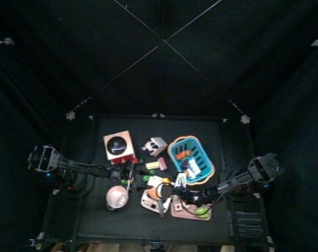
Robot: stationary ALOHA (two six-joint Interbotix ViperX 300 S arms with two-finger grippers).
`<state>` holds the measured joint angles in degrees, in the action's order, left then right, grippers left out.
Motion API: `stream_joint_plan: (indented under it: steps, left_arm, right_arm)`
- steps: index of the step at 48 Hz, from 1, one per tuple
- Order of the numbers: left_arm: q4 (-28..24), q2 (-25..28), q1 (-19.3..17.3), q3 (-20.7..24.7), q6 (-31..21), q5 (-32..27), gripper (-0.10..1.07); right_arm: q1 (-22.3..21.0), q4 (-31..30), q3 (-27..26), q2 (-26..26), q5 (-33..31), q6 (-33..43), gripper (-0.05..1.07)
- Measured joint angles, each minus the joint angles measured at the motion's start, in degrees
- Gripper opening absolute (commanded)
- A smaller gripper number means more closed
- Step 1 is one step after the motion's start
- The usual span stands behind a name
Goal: Hand squash half to other hand
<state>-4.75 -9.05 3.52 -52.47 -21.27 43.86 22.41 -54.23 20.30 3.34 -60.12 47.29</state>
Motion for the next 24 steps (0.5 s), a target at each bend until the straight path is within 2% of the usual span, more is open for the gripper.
stream_joint_plan:
  steps: [11,16,24]
  left_arm:
    - [7.03,3.78,0.0,1.58,-0.26,5.98,0.98]
    - [10.11,5.89,0.44,2.72,-0.09,6.24,0.98]
    - [11.95,8.61,0.88,4.48,-0.09,6.24,0.98]
  right_arm:
    - [0.09,-3.69,-0.44,-1.93,-3.52,0.0,0.7]
    - [0.0,-4.39,-0.7,-2.55,-4.57,-0.09,0.7]
    - [-0.18,-5.98,-1.23,-3.96,-5.01,-0.09,0.7]
